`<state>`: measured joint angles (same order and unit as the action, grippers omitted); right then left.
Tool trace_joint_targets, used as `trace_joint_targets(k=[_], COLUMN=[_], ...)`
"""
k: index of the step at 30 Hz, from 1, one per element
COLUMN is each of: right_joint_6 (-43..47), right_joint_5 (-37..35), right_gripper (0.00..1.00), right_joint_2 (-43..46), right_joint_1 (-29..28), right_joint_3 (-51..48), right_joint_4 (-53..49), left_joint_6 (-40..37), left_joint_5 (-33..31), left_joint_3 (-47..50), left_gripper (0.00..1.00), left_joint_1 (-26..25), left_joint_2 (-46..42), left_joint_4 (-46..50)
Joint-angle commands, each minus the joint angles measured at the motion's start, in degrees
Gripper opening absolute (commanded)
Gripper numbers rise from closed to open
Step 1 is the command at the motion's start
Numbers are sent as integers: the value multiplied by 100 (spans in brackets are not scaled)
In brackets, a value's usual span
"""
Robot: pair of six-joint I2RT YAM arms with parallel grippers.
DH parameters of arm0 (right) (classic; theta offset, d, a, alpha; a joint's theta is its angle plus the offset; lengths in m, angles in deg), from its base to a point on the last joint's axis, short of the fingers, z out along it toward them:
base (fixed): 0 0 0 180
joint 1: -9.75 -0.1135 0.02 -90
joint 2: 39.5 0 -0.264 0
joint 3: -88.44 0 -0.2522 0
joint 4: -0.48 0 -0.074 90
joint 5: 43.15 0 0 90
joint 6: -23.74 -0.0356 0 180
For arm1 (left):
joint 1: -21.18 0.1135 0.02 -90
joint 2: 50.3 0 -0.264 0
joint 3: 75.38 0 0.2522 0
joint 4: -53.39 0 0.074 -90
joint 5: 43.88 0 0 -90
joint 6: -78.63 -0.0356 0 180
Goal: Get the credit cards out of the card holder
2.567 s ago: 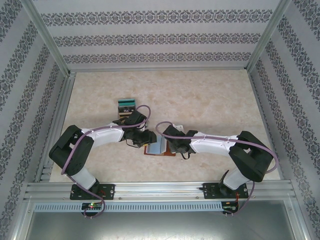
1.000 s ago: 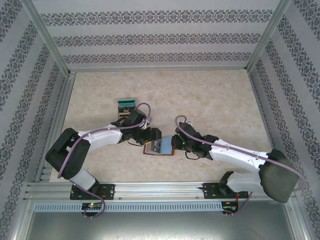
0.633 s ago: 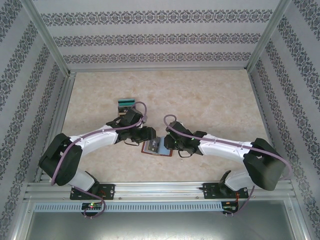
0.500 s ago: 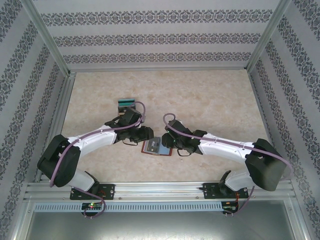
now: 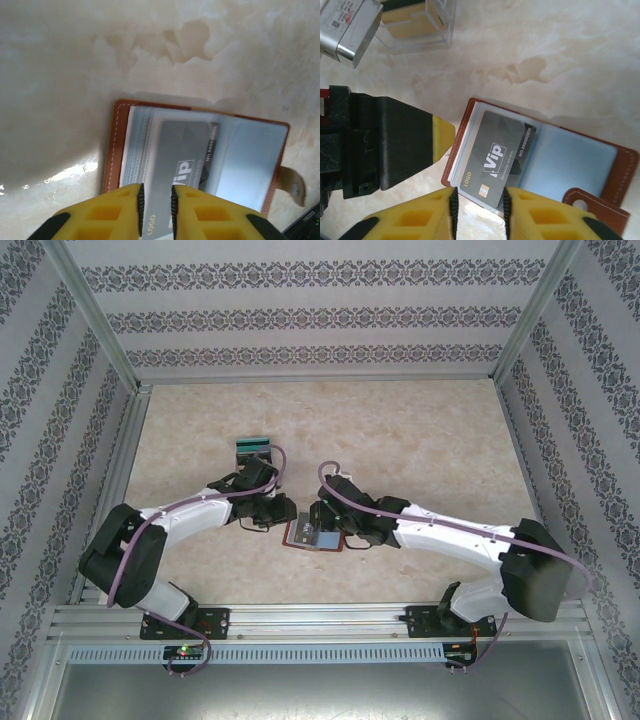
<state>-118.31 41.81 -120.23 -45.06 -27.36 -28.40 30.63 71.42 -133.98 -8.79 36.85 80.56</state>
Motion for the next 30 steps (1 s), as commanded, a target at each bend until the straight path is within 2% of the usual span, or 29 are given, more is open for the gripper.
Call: trace_joint_targets(k=[1,12,17,26,30], right_joint_6=[-389,-913,-1013,-1101,-1112], right_joint_5=[226,992,1202,1242,1286], right_gripper=[28,29,27,25,21], right_joint_2=[-336,-906,-1049,-1138,-1138], right_joint_1=[-20,266,366,480,513], right_joint_3=[-159,-673,-837,-938,-1014], right_joint_4=[319,1131,1421,1435,1586], left_joint_6=[-20,63,79,107,111], left_joint_5=[287,458,499,445,443], left_joint_3=[141,248,254,250,224], left_gripper=[22,22,17,14,14], left_joint_1=[23,13,-1,-69,-97], left_joint_2=[202,495,626,719,759], left_joint_4=[-260,-406,-387,-302,-295])
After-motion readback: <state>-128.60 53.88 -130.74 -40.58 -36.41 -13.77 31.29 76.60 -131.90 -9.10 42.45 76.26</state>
